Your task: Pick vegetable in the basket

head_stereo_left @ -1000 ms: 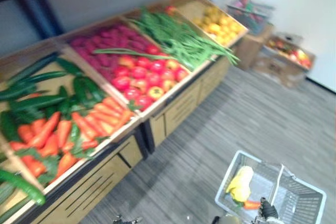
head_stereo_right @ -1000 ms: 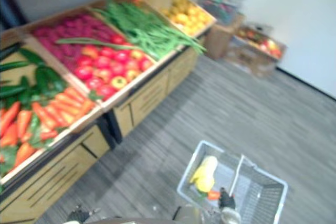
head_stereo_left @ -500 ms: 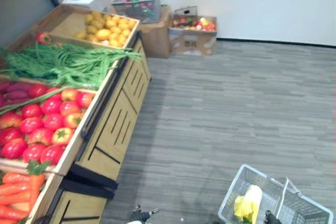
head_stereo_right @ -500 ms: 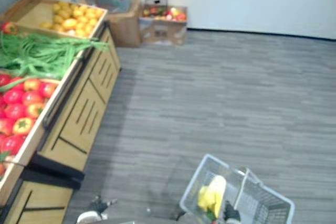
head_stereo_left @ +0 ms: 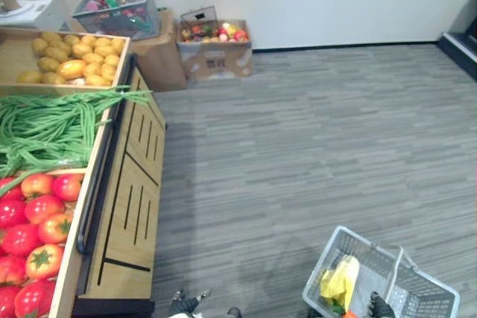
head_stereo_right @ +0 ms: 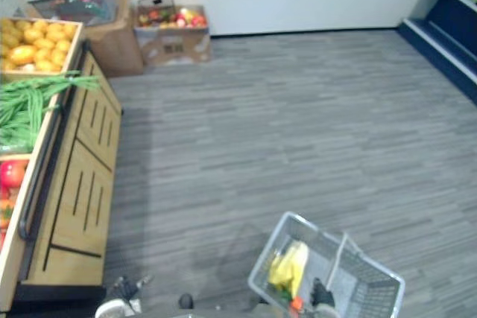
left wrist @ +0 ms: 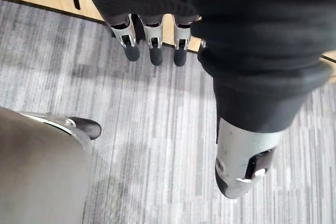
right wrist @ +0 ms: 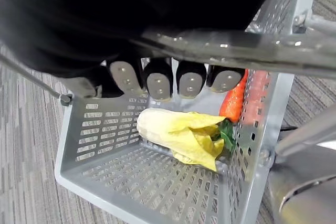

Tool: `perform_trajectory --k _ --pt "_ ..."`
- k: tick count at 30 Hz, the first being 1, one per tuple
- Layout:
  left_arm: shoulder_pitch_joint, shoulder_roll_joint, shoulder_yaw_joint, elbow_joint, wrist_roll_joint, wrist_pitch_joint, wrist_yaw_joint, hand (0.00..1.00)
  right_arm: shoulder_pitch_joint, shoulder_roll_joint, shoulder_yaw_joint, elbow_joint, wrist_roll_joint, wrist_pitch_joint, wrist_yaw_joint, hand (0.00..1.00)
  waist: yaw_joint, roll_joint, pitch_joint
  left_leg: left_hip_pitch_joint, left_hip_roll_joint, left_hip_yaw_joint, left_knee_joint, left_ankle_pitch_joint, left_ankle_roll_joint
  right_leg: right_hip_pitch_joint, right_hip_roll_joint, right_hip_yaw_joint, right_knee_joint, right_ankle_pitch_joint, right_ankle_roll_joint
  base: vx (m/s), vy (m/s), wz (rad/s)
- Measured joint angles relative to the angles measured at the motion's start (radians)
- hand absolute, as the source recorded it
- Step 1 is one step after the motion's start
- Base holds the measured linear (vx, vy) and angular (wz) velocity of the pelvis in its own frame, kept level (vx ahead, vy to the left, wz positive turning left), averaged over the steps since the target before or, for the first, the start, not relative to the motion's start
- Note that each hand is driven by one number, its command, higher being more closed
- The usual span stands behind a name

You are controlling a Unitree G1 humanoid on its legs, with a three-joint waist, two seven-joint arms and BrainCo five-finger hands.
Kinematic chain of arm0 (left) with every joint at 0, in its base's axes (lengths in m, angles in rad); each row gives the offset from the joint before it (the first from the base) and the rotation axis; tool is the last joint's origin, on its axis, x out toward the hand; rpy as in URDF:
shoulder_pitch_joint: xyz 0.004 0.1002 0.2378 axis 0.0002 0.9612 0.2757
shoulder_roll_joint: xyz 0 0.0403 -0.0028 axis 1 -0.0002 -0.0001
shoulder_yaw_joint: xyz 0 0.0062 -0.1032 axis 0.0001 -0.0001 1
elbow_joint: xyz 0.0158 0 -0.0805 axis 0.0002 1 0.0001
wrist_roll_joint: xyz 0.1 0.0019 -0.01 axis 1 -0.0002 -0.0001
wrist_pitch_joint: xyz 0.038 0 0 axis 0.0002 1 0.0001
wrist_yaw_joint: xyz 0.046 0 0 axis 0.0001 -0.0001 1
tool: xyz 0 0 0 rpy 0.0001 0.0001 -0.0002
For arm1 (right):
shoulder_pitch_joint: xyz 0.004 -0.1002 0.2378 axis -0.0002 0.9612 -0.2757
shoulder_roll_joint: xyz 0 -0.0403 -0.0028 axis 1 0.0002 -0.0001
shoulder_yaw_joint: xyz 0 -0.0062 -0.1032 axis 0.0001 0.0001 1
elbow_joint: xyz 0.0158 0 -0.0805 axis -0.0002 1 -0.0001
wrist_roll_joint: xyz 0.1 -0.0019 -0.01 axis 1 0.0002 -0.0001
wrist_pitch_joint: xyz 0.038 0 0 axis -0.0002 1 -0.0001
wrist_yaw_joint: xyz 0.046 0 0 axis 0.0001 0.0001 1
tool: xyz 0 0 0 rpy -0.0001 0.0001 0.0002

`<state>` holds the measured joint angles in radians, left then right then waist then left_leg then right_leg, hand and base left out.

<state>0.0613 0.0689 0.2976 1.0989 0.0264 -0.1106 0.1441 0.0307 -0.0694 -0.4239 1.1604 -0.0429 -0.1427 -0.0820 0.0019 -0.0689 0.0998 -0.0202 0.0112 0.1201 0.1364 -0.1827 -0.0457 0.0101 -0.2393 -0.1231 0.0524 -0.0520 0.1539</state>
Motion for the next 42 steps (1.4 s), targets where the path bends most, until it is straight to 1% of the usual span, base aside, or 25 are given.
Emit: perform_trajectory --k 1,3,4,5,6,7,8,10,11,13,14,17,18,20,23,25,28,31,32,33,34,35,36,39,42 --pt "-0.003 -0.003 -0.009 0.003 0.022 0.0 0.001 0.0 -0.003 -0.001 0.001 -0.013 -0.001 -0.002 0.0 1.0 0.0 0.017 0.011 0.023 0.006 0.01 -0.01 -0.007 0.011 -0.019 0.003 0.002 0.065 -0.001 -0.001 0.04 0.069 -0.3" --pt "-0.003 0.0 -0.039 0.014 0.038 0.001 0.001 0.0 -0.008 -0.017 0.0 -0.033 0.0 -0.003 -0.001 1.0 -0.003 0.045 0.017 0.064 0.017 0.02 -0.029 -0.01 0.017 -0.106 0.003 0.013 0.282 -0.011 -0.019 0.07 0.086 -0.17" --pt "0.001 0.001 -0.051 0.014 0.038 0.002 0.001 0.0 -0.005 -0.017 0.0 -0.046 0.0 -0.006 -0.002 1.0 -0.006 0.04 0.015 0.082 0.016 0.016 -0.03 -0.01 0.018 -0.15 -0.008 0.014 0.393 -0.013 -0.022 0.15 0.058 0.09" --pt "0.002 0.01 -0.061 0.014 0.041 0.002 0.001 0.0 -0.005 -0.012 0.0 -0.047 0.0 -0.013 -0.002 1.0 -0.008 0.038 0.018 0.094 0.018 0.006 -0.029 -0.009 0.018 -0.168 -0.009 0.016 0.434 -0.036 -0.046 0.18 0.005 0.25" --pt "0.002 0.021 -0.063 0.013 0.047 0.003 0.001 0.0 -0.006 0.002 0.003 -0.047 -0.002 -0.016 -0.002 1.0 -0.011 0.021 0.017 0.097 0.02 0.0 -0.026 -0.01 0.018 -0.164 -0.002 0.015 0.434 -0.06 -0.063 0.14 -0.051 0.28" --pt "0.002 0.024 -0.062 0.013 0.05 0.003 0.002 0.0 -0.005 0.01 0.007 -0.046 -0.009 -0.017 -0.001 1.0 -0.01 0.011 0.014 0.095 0.021 -0.008 -0.026 -0.01 0.018 -0.16 0.007 0.016 0.414 -0.071 -0.069 0.13 -0.12 0.43" --pt "-0.005 0.023 -0.058 0.013 0.059 0.003 0.001 0.0 -0.006 0.015 0.033 -0.045 -0.037 -0.014 0.001 1.0 -0.005 0.006 0.01 0.081 0.03 -0.036 -0.025 -0.01 0.016 -0.114 0.031 0.019 0.32 -0.072 -0.072 0.09 -0.107 0.39" --pt "-0.018 0.015 -0.054 0.017 0.063 0.004 0.0 0.0 -0.009 0.016 0.048 -0.044 -0.051 -0.012 0.004 1.0 0.003 -0.001 0.001 0.057 0.038 -0.052 -0.024 -0.009 0.013 -0.088 0.046 0.017 0.246 -0.069 -0.063 0.06 -0.09 0.27" --pt "-0.02 0.01 -0.043 0.017 0.064 0.003 0.0 0.0 -0.014 0.014 0.051 -0.043 -0.07 -0.011 0.003 1.0 0.009 0.009 0.001 0.043 0.045 -0.057 -0.029 -0.003 0.004 -0.083 0.055 0.017 0.217 -0.069 -0.063 0.05 -0.093 0.24" --pt "-0.019 -0.01 -0.012 0.023 0.064 0.004 0.0 0.0 -0.01 0.009 0.051 -0.039 -0.076 -0.007 0.003 1.0 0.005 0.02 -0.002 0.043 0.053 -0.083 -0.029 0.005 -0.008 -0.049 0.063 -0.004 0.181 -0.069 -0.063 0.07 -0.113 0.4" --pt "-0.019 -0.02 0.02 0.029 0.063 0.004 -0.002 0.0 -0.004 0.01 0.045 -0.023 -0.076 0.0 0.003 1.0 0.003 0.021 -0.003 0.056 0.057 -0.106 -0.029 0.014 -0.022 -0.005 0.066 -0.043 0.154 -0.069 -0.063 0.08 -0.116 0.45" --pt "-0.016 -0.04 0.071 0.033 0.049 0.004 -0.008 0.0 0.009 0.014 0.039 -0.007 -0.073 0.007 0.003 1.0 0.009 0.023 -0.018 0.061 0.073 -0.111 -0.03 0.018 -0.029 0.037 0.08 -0.076 0.118 -0.069 -0.063 0.06 -0.079 0.38" --pt "-0.016 -0.044 0.087 0.034 0.021 0.004 -0.014 0.0 0.01 0.021 0.039 -0.005 -0.07 0.008 0.003 1.0 0.016 0.021 -0.02 0.061 0.079 -0.113 -0.033 0.024 -0.038 0.05 0.083 -0.09 0.105 -0.068 -0.063 0.07 -0.074 0.24" --pt "-0.015 -0.052 0.104 0.034 -0.025 0.004 -0.022 0.0 0.014 0.035 0.039 -0.005 -0.069 0.007 0.003 1.0 0.023 0.02 -0.021 0.061 0.086 -0.118 -0.034 0.029 -0.045 0.065 0.092 -0.099 0.085 -0.068 -0.063 0.06 -0.08 0.18" --pt "-0.014 -0.06 0.11 0.034 -0.06 0.003 -0.034 0.0 0.027 0.04 0.039 -0.005 -0.068 0.007 0.003 1.0 0.024 0.019 -0.024 0.06 0.088 -0.136 -0.036 0.045 -0.057 0.087 0.096 -0.127 0.069 -0.068 -0.063 0.03 -0.058 0.25" --pt "-0.01 -0.06 0.103 0.035 -0.065 0.003 -0.033 0.0 0.035 0.041 0.039 -0.004 -0.064 0.007 0.003 1.0 0.023 0.019 -0.029 0.065 0.086 -0.136 -0.052 0.071 -0.061 0.098 0.093 -0.147 0.069 -0.068 -0.064 0.01 -0.051 0.28" --pt "-0.004 -0.059 0.091 0.035 -0.081 -0.001 -0.032 0.0 0.037 0.04 0.039 -0.001 -0.062 0.007 0.006 1.0 0.023 0.019 -0.034 0.08 0.089 -0.129 -0.085 0.092 -0.061 0.1 0.096 -0.143 0.069 -0.068 -0.064 0.0 -0.035 0.07" --pt "-0.001 -0.055 0.076 0.037 -0.093 -0.001 -0.033 0.0 0.037 0.038 0.038 0.004 -0.053 0.005 0.009 1.0 0.021 0.02 -0.034 0.098 0.091 -0.117 -0.109 0.099 -0.061 0.1 0.097 -0.135 0.067 -0.068 -0.063 -0.01 -0.018 -0.11" --pt "-0.002 -0.05 0.058 0.042 -0.096 -0.004 -0.036 0.0 0.037 0.036 0.036 0.016 -0.016 0.002 0.014 1.0 0.021 0.02 -0.034 0.107 0.09 -0.103 -0.115 0.1 -0.061 0.1 0.096 -0.121 0.067 -0.067 -0.063 -0.03 0.005 -0.18" --pt "-0.003 -0.047 0.052 0.046 -0.097 -0.005 -0.037 0.0 0.037 0.036 0.034 0.02 -0.012 0.001 0.017 1.0 0.02 0.019 -0.035 0.11 0.089 -0.102 -0.116 0.1 -0.061 0.1 0.096 -0.116 0.067 -0.067 -0.062 -0.03 0.01 -0.18" --pt "-0.003 -0.042 0.043 0.053 -0.1 -0.008 -0.039 0.0 0.037 0.035 0.028 0.025 0.009 -0.001 0.02 1.0 0.016 0.018 -0.037 0.111 0.087 -0.101 -0.116 0.1 -0.06 0.1 0.094 -0.112 0.066 -0.064 -0.058 -0.04 0.013 -0.11" --pt "-0.002 -0.036 0.028 0.063 -0.102 -0.01 -0.041 0.0 0.037 0.036 0.015 0.033 0.047 -0.002 0.023 1.0 0.005 0.017 -0.041 0.112 0.085 -0.099 -0.116 0.102 -0.057 0.102 0.092 -0.109 0.059 -0.055 -0.045 -0.05 0.014 -0.07" --pt "-0.002 -0.032 0.02 0.066 -0.103 -0.01 -0.042 0.0 0.037 0.036 0.006 0.035 0.061 -0.001 0.024 1.0 0.002 0.016 -0.042 0.112 0.084 -0.098 -0.116 0.103 -0.055 0.102 0.092 -0.107 0.057 -0.053 -0.048 -0.06 0.018 -0.06" --pt "-0.002 -0.024 0.001 0.08 -0.134 -0.011 -0.044 0.0 0.041 0.037 -0.021 0.062 0.159 -0.001 0.026 1.0 -0.001 0.014 -0.043 0.117 0.079 -0.091 -0.116 0.105 -0.053 0.102 0.087 -0.091 0.055 -0.051 -0.046 -0.08 0.007 -0.12" --pt "-0.002 -0.019 -0.02 0.085 -0.14 -0.012 -0.046 0.0 0.043 0.037 -0.043 0.075 0.209 0.0 0.028 1.0 -0.005 0.018 -0.041 0.117 0.078 -0.089 -0.12 0.108 -0.049 0.099 0.086 -0.088 0.05 -0.051 -0.046 -0.11 -0.01 -0.07"
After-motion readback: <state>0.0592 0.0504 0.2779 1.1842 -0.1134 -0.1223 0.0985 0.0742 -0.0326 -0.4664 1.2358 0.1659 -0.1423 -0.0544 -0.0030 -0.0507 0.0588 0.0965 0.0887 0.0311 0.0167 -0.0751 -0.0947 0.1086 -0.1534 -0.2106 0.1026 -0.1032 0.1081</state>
